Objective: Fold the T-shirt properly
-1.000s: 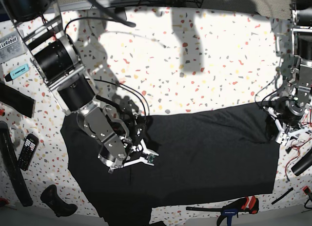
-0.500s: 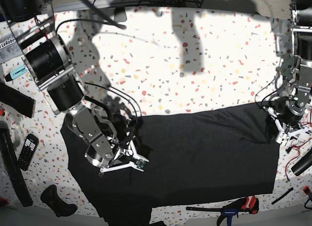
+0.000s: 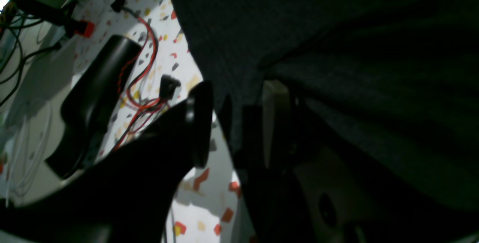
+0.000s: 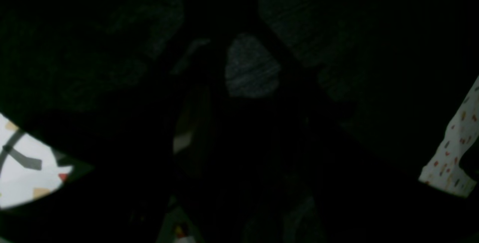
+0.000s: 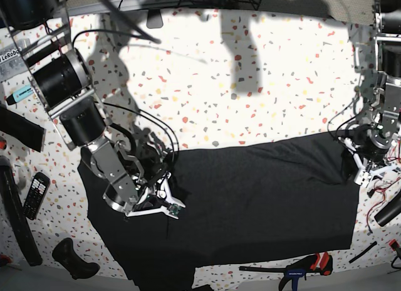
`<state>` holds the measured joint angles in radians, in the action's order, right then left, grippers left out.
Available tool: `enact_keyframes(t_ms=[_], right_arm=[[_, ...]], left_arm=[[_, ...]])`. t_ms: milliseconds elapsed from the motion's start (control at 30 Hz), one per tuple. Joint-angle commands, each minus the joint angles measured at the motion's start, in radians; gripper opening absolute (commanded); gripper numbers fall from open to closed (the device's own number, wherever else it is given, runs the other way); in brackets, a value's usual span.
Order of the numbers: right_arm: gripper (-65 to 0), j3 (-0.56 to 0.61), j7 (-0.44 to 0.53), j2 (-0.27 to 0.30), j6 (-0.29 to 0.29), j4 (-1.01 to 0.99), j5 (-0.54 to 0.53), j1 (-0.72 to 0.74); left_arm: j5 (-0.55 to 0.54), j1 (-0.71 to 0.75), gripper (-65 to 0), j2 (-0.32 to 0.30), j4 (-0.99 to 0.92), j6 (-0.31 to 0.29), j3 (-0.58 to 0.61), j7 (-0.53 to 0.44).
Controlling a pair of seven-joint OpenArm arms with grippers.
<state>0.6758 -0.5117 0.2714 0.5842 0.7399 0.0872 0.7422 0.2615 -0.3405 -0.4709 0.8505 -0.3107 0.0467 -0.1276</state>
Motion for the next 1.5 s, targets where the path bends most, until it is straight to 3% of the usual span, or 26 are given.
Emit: enact_keyframes(t_ms=[0,267,467,567,867,1200,1467], right_arm=[[-37.1,-0.002,-0.004,0.003,-0.009,0.003,0.011,0.024],[-37.6,-0.002,0.007,0.003,-0.008,0.003,0.006,0.061],[-56.0,-0.002,0.015,0.003,-0.01,0.003,-0.033,0.055],[-65.0,-0.002,0.015,0.003,-0.048,0.003,-0.038,0.056],[-65.0,-0.002,0.008,0.008,-0.062,0.003,-0.034,0.079],[-65.0,-0.002,-0.062,0.038,-0.196,0.004,-0.038,0.191],[-65.0,-0.002,-0.079,0.087,-0.249,0.004,-0.037,0.255]], left_arm=[[-0.012,-0.025,-43.2,-0.019,0.013,0.015,-0.005,-0.019],[-0.012,-0.025,-43.2,-0.02,0.013,0.014,-0.005,-0.019],[-0.012,-0.025,-43.2,-0.02,0.013,0.014,-0.005,-0.019],[-0.012,-0.025,-43.2,-0.02,0.013,0.014,-0.005,-0.019],[-0.012,-0.025,-43.3,-0.02,0.013,0.014,-0.005,-0.018],[-0.012,-0.024,-43.2,-0.019,0.013,0.008,-0.005,0.007],[-0.012,-0.024,-43.3,-0.019,0.013,0.008,-0.005,0.007]])
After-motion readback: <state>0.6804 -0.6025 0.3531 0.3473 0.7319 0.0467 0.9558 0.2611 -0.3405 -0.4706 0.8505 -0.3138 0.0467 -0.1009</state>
